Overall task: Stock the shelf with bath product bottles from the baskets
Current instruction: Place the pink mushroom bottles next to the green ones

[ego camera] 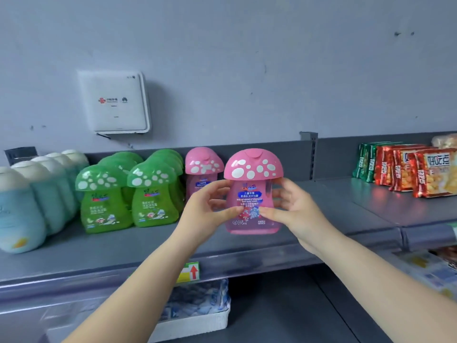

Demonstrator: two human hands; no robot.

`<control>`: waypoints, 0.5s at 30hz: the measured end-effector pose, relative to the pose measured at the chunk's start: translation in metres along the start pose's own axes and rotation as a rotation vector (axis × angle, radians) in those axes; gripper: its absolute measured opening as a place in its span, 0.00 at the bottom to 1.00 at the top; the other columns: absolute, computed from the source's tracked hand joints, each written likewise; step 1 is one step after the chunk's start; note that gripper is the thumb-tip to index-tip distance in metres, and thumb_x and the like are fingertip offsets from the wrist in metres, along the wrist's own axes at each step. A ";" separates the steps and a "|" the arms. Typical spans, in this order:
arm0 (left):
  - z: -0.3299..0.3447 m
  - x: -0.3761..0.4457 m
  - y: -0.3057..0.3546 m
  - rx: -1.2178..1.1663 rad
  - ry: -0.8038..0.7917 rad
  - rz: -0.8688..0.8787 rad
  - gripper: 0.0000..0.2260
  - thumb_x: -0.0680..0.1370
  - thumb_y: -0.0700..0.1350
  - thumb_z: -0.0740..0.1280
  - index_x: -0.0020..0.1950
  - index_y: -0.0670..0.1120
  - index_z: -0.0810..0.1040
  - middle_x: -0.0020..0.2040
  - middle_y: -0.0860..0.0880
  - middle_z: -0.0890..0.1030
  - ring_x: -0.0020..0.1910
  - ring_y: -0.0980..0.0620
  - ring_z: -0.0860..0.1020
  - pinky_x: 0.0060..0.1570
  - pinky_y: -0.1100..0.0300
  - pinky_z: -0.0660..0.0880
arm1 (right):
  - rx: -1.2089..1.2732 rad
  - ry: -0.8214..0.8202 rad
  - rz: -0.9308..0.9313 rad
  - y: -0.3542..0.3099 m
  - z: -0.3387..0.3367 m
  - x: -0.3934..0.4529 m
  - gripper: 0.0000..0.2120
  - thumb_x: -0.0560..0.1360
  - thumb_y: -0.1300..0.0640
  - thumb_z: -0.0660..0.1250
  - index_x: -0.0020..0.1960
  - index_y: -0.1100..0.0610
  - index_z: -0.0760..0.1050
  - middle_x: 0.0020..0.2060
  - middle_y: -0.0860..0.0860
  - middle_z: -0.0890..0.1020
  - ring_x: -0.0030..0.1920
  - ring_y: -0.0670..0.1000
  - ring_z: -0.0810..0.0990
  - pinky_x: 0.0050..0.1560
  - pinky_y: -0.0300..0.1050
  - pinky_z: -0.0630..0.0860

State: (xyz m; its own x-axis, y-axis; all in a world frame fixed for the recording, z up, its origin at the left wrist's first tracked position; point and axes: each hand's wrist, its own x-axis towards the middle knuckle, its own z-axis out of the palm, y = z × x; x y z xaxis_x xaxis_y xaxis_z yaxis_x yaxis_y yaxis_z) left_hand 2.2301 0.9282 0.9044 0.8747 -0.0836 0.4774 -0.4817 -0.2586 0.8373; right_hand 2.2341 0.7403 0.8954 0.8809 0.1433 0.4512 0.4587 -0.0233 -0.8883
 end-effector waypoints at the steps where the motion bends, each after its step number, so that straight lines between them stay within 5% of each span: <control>1: -0.007 0.001 -0.005 0.017 0.015 -0.007 0.21 0.68 0.38 0.75 0.56 0.55 0.75 0.50 0.58 0.77 0.47 0.52 0.79 0.46 0.64 0.78 | 0.002 -0.014 0.002 0.004 0.008 0.006 0.23 0.69 0.68 0.72 0.55 0.44 0.72 0.49 0.51 0.81 0.48 0.48 0.81 0.43 0.41 0.79; 6: -0.031 0.016 -0.028 0.099 0.063 -0.046 0.24 0.69 0.36 0.75 0.64 0.45 0.75 0.49 0.54 0.78 0.42 0.56 0.78 0.34 0.72 0.76 | -0.042 -0.060 0.013 0.023 0.040 0.033 0.23 0.70 0.67 0.71 0.55 0.44 0.70 0.50 0.50 0.80 0.52 0.51 0.80 0.50 0.49 0.80; 11: -0.040 0.032 -0.042 0.153 0.122 -0.069 0.25 0.70 0.36 0.74 0.66 0.42 0.73 0.51 0.50 0.78 0.41 0.60 0.76 0.33 0.72 0.75 | -0.091 -0.061 0.053 0.036 0.055 0.062 0.22 0.69 0.67 0.72 0.56 0.49 0.69 0.51 0.49 0.80 0.53 0.53 0.80 0.53 0.51 0.79; 15: -0.042 0.039 -0.052 0.163 0.178 -0.077 0.27 0.70 0.37 0.74 0.68 0.42 0.72 0.55 0.47 0.78 0.49 0.49 0.78 0.49 0.54 0.78 | -0.128 -0.096 0.058 0.041 0.061 0.078 0.21 0.70 0.67 0.72 0.54 0.48 0.70 0.49 0.47 0.80 0.51 0.51 0.81 0.51 0.47 0.79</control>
State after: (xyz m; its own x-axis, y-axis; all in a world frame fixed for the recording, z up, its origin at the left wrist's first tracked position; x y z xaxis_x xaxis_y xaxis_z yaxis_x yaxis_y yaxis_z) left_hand 2.2873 0.9784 0.8904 0.8783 0.1097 0.4654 -0.3863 -0.4107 0.8259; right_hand 2.3138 0.8113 0.8890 0.8939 0.2321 0.3835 0.4239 -0.1596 -0.8915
